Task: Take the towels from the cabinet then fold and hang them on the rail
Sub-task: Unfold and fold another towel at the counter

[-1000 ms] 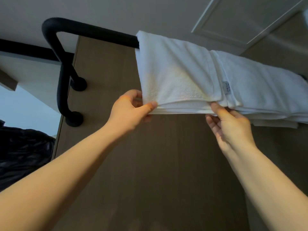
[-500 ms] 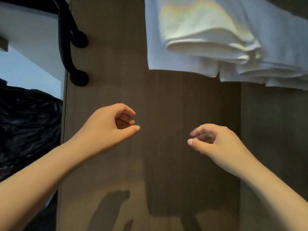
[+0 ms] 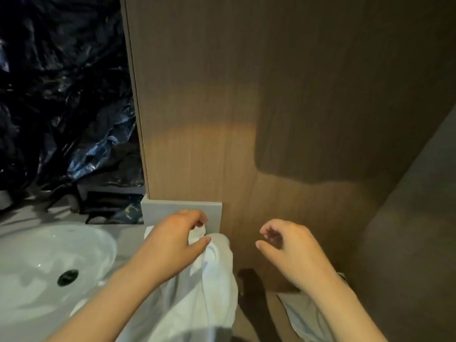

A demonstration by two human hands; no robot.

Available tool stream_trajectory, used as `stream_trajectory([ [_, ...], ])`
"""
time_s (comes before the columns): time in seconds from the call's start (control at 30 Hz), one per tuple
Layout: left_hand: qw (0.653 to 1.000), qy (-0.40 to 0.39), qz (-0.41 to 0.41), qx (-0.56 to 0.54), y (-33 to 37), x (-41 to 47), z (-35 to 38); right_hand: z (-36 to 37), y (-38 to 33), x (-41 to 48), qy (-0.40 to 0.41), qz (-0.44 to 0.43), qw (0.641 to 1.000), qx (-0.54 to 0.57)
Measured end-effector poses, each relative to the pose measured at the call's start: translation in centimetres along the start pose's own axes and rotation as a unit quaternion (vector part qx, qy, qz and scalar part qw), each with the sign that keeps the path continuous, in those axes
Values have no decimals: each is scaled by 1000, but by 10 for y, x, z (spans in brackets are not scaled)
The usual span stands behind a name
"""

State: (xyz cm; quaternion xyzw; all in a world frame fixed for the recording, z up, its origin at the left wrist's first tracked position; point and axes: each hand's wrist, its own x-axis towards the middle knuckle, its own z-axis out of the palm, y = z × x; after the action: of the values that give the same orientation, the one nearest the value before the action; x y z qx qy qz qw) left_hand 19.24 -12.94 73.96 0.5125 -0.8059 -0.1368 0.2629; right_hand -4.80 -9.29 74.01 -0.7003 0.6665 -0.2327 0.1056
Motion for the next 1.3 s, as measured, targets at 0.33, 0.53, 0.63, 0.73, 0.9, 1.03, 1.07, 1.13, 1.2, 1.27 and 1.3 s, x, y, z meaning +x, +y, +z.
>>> stream_trajectory([
  [0.33,979,-69,-192,-25,-19,-111,101,98,41,-32,-152,4,988,2],
  [0.53,962,-57,-264,-24,-39,-136,100,124,30,-24,-210,-19,978,12],
  [0.63,953,-41,-297,-28,-54,-145,92,136,16,-17,-225,-42,974,6],
  [0.73,947,-34,-319,-25,-73,-155,79,151,-2,-10,-235,-70,969,11],
  [0.9,939,-21,-341,-31,-113,-170,54,179,-43,0,-252,-91,963,22],
  [1.03,946,-25,-322,-34,-152,-179,28,198,-77,-1,-227,-77,971,28],
  [1.07,948,-32,-315,-35,-162,-180,22,202,-87,-2,-228,-66,971,32],
  [1.13,951,-50,-302,-37,-182,-184,10,211,-105,-5,-238,-44,970,32],
  [1.2,955,-66,-287,-38,-202,-188,2,219,-121,-10,-237,-24,971,25],
  [1.27,958,-90,-270,-34,-219,-194,-4,227,-135,-19,-232,1,972,29],
  [1.3,959,-102,-260,-33,-227,-197,-6,231,-141,-24,-230,13,973,28],
])
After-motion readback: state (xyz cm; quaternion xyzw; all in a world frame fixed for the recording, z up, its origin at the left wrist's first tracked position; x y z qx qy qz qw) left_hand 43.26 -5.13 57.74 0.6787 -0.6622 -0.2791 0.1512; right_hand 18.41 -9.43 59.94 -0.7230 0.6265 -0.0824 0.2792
